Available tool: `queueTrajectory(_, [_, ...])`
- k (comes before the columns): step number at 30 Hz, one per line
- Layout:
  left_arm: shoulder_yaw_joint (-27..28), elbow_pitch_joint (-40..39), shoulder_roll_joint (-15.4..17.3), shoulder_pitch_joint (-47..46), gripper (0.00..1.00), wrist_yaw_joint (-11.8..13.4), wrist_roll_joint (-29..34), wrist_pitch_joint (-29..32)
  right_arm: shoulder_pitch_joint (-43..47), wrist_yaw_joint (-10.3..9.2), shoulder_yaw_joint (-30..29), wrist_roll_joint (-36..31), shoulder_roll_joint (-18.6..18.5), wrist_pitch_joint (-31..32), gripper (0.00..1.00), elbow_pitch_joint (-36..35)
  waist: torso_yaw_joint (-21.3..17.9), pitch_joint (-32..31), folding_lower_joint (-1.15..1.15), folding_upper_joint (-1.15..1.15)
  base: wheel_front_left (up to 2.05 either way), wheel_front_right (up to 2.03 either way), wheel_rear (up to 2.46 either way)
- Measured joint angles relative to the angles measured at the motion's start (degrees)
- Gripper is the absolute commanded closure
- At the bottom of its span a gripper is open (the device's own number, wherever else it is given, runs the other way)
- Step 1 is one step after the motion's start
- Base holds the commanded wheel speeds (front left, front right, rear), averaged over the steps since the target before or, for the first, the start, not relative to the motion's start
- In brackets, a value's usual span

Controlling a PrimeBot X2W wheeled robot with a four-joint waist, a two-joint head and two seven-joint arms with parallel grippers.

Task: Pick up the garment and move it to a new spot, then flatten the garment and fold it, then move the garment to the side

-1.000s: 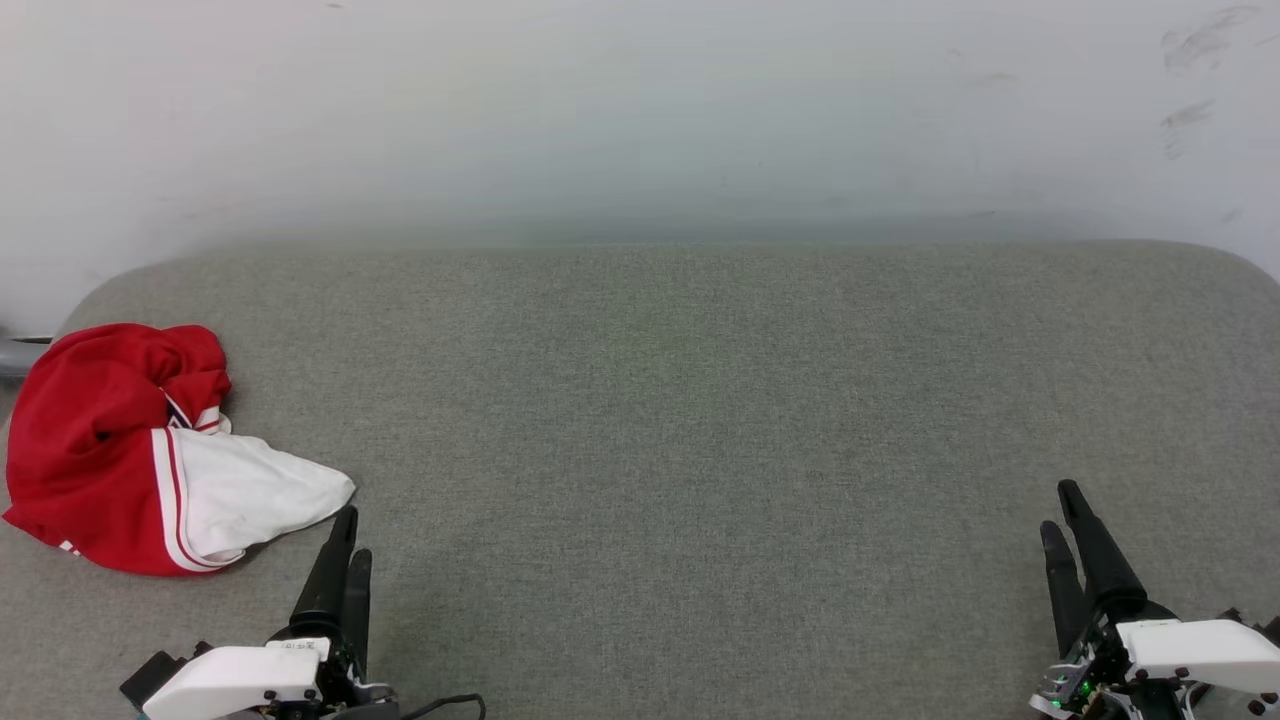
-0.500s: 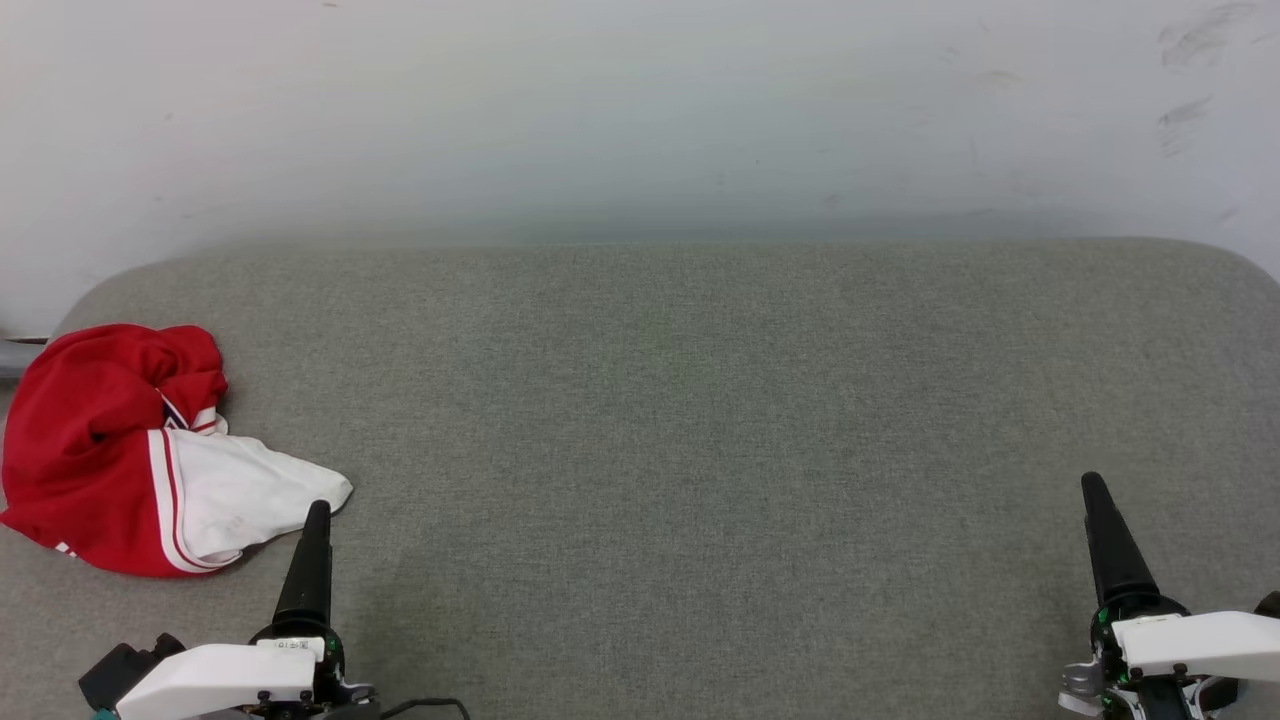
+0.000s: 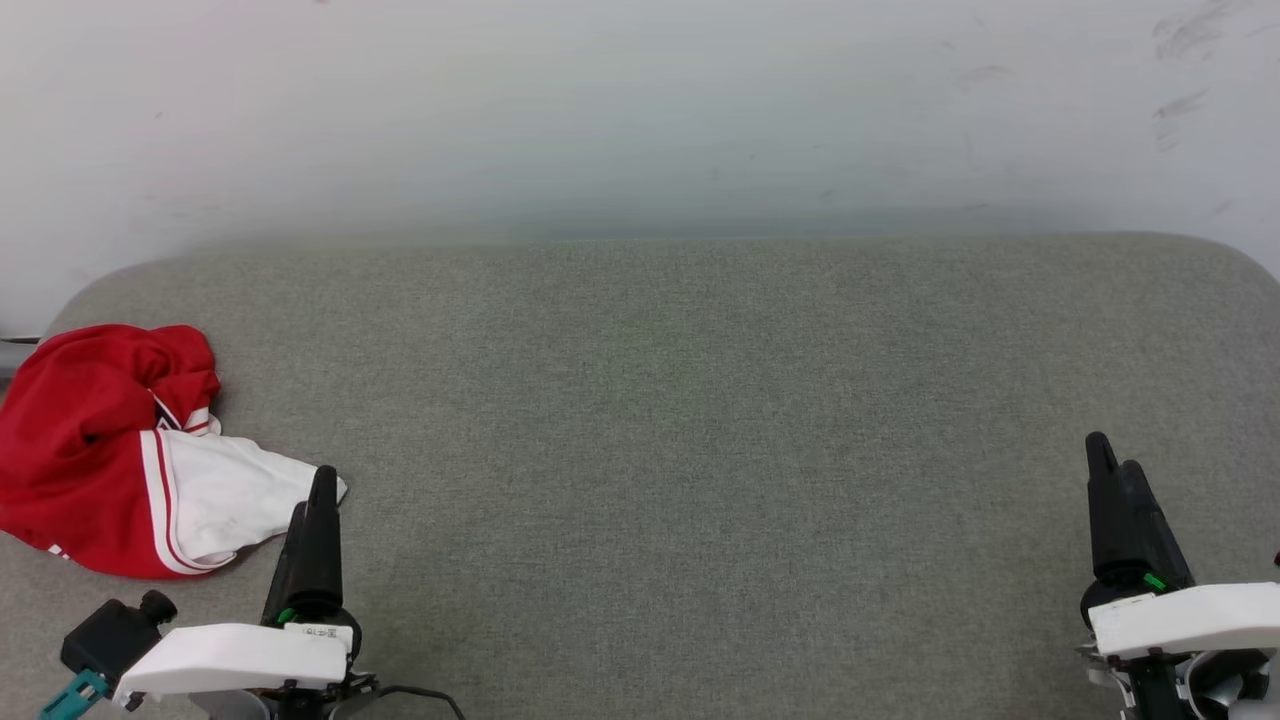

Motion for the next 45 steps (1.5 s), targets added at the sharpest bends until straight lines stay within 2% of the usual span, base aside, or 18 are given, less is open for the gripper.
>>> queueTrajectory(14, [-4.58, -6.32, 0.04, 0.7, 0.0, 0.64, 19.19, -2.52, 0.59, 0.0, 1.26, -16.81, 0.0, -2.49, 0.0, -3.33, -0.23, 0.4, 0.0, 0.0, 0.0, 0.0, 0.0])
queueTrajectory(22, [-7.65, -8.25, 0.09, 1.31, 0.0, 3.43, 28.65, -3.81, 0.68, 0.0, 2.37, -24.24, 0.0, -3.87, 0.0, -4.54, -0.44, 0.57, 0.0, 0.0, 0.0, 0.0, 0.0])
queueTrajectory(38, [-12.79, -9.05, 1.54, 2.38, 0.0, 7.33, 39.6, -6.2, 1.0, 0.01, 5.13, -37.55, 0.0, -6.31, 0.0, -5.58, -0.54, 0.79, 0.0, 0.0, 0.0, 0.0, 0.0])
queueTrajectory(45, [-15.08, -7.72, 2.53, 2.87, 0.0, 7.87, 43.26, -7.1, 1.23, 0.01, 5.55, -41.58, 0.0, -7.19, 0.0, -5.97, -0.53, 0.79, 0.0, 0.0, 0.0, 0.0, 0.0])
